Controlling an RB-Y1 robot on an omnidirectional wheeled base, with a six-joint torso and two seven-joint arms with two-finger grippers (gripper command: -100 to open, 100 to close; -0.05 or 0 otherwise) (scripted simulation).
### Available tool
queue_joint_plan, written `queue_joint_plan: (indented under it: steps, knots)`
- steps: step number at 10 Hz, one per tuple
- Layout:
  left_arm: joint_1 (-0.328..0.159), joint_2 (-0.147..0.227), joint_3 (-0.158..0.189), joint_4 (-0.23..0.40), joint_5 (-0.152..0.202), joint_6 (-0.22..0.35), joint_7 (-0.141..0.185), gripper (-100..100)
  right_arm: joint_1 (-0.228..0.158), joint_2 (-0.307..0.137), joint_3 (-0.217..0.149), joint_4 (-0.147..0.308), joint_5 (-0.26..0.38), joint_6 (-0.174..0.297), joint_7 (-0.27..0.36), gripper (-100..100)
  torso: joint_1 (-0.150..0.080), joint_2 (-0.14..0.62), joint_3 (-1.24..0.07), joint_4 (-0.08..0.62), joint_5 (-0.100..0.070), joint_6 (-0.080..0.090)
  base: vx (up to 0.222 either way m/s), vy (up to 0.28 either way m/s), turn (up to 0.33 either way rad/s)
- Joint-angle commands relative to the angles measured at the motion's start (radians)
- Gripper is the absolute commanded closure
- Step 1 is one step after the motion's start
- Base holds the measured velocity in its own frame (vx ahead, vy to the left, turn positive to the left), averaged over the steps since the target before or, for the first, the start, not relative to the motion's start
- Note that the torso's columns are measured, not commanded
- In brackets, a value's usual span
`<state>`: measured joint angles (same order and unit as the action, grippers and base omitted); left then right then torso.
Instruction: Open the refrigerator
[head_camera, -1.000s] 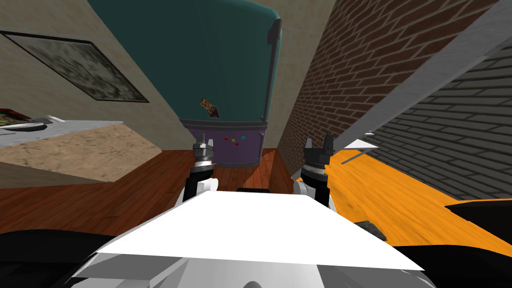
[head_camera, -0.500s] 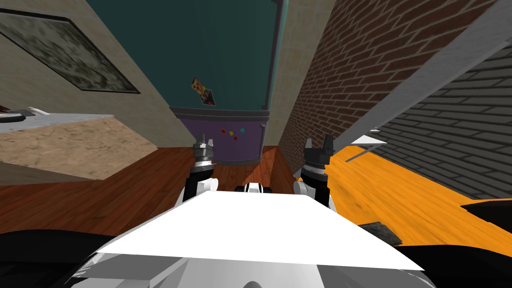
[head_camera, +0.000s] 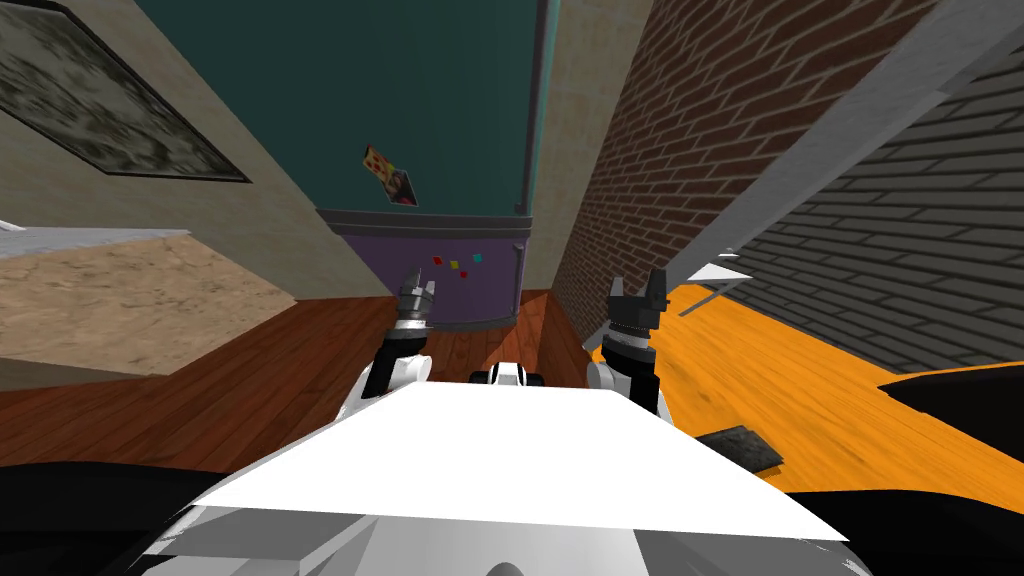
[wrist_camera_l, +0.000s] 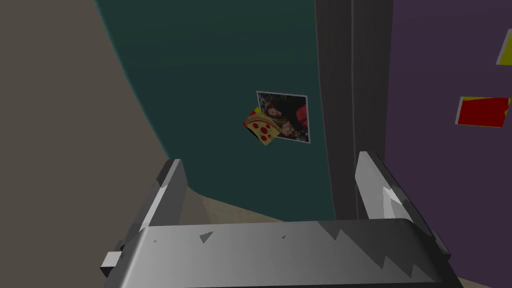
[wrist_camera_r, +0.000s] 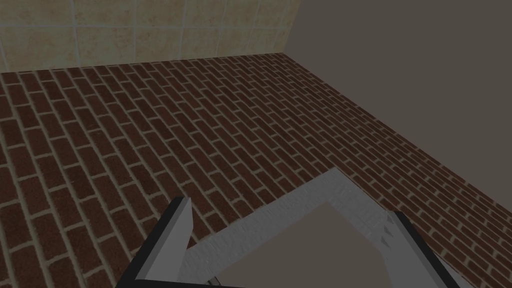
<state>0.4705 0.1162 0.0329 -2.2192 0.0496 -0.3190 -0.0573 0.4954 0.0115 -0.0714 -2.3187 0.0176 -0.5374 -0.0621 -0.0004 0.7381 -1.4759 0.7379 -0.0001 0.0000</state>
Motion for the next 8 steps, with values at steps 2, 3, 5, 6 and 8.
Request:
queue_joint_plan:
  steps: [2,3,5,6,8]
  knots:
    - [-0.067,0.113,0.008,0.06,0.003,0.088,0.015,-100,0.0,0.0,0.0,0.0,0.0,0.0,0.0,0,0.0,0.0,0.0,0.0,0.0,0.0,-0.021,-0.055,-0.165]
    - [-0.088,0.143,0.01,0.079,0.004,0.114,0.02,-100,0.0,0.0,0.0,0.0,0.0,0.0,0.0,0,0.0,0.0,0.0,0.0,0.0,0.0,-0.019,-0.064,-0.198]
    - [-0.133,0.203,0.014,0.12,0.006,0.171,0.031,-100,0.0,0.0,0.0,0.0,0.0,0.0,0.0,0,0.0,0.0,0.0,0.0,0.0,0.0,-0.013,-0.07,-0.189]
    - [-0.157,0.234,0.016,0.142,0.007,0.201,0.037,-100,0.0,0.0,0.0,0.0,0.0,0.0,0.0,0,0.0,-0.001,0.0,0.0,0.0,0.0,-0.009,-0.069,-0.228]
    - [-0.208,0.294,0.021,0.187,0.009,0.258,0.048,-100,0.0,0.0,0.0,0.0,0.0,0.0,0.0,0,0.0,0.001,0.0,0.0,0.0,0.0,-0.015,-0.08,-0.238]
